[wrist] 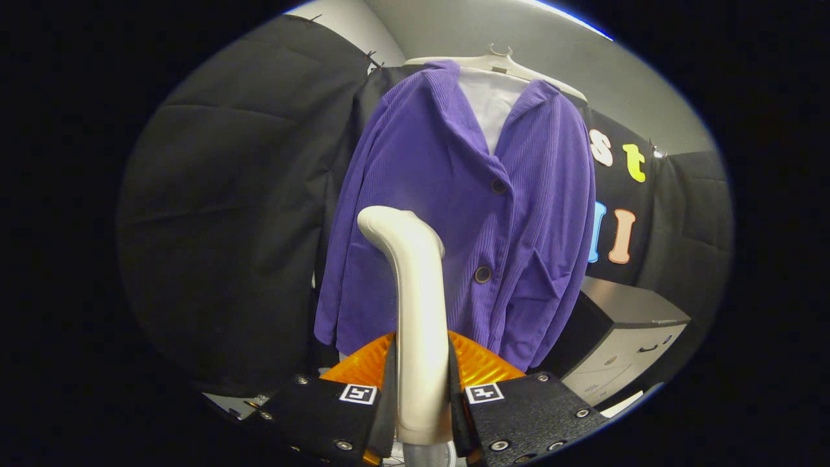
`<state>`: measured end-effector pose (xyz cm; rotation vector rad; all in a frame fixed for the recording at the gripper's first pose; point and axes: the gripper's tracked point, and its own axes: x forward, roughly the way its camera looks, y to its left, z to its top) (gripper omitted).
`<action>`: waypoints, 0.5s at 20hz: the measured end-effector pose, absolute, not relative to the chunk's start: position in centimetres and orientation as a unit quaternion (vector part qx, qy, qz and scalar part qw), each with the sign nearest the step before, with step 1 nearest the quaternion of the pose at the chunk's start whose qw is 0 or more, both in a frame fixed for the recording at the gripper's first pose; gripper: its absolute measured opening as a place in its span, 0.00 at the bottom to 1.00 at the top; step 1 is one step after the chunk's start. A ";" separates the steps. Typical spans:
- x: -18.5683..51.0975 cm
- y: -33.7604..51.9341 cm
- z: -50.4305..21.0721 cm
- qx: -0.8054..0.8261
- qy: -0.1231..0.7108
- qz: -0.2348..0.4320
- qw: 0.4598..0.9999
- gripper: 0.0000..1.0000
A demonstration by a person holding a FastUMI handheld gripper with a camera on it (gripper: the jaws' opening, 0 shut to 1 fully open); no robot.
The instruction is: Iron the clothes twice with a garment steamer, once on the left side and once on the right side.
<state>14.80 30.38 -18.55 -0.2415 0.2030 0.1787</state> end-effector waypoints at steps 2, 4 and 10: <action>14.3 30.6 -19.7 -0.129 0.110 0.096 0.981 0.35; 13.9 30.7 -22.3 -0.129 0.143 0.105 0.976 0.35; 12.0 28.4 -26.1 -0.117 0.223 0.103 0.962 0.36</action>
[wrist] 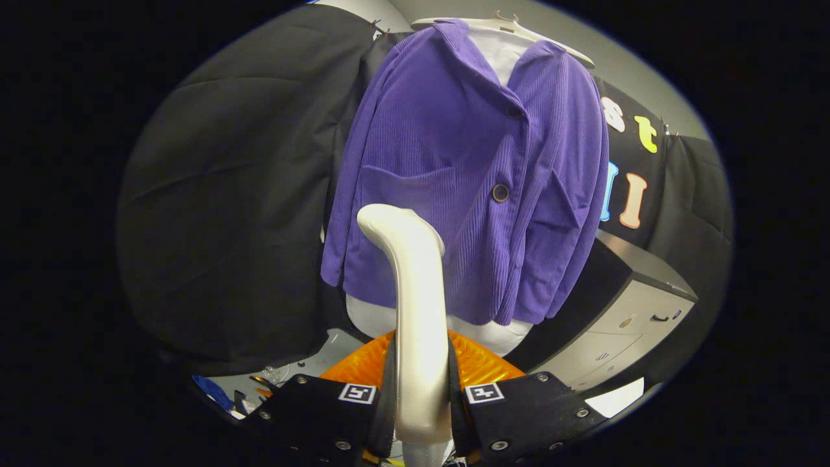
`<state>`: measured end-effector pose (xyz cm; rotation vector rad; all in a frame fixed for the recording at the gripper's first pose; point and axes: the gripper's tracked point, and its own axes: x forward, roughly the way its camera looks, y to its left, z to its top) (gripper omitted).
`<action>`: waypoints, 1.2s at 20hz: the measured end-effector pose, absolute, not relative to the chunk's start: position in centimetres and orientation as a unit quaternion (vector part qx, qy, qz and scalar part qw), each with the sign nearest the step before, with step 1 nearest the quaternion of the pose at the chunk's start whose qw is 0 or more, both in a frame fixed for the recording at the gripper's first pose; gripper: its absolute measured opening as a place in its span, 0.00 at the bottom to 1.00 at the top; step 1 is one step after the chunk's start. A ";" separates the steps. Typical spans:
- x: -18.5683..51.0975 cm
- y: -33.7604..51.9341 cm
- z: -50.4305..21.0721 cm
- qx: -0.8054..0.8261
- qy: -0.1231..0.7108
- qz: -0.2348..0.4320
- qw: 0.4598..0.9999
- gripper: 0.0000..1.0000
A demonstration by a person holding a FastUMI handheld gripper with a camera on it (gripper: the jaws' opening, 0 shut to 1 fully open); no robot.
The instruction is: Iron the clothes twice with a garment steamer, once on the left side and once on the right side.
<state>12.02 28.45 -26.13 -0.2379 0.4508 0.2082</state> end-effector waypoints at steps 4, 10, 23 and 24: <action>9.5 24.2 -25.6 -0.099 0.257 0.104 0.956 0.36; 6.7 14.3 -20.2 -0.053 0.247 0.088 0.964 0.36; 3.5 -2.0 0.8 0.016 0.002 0.042 0.999 0.36; 3.0 -2.7 1.6 0.016 -0.013 0.040 0.999 0.35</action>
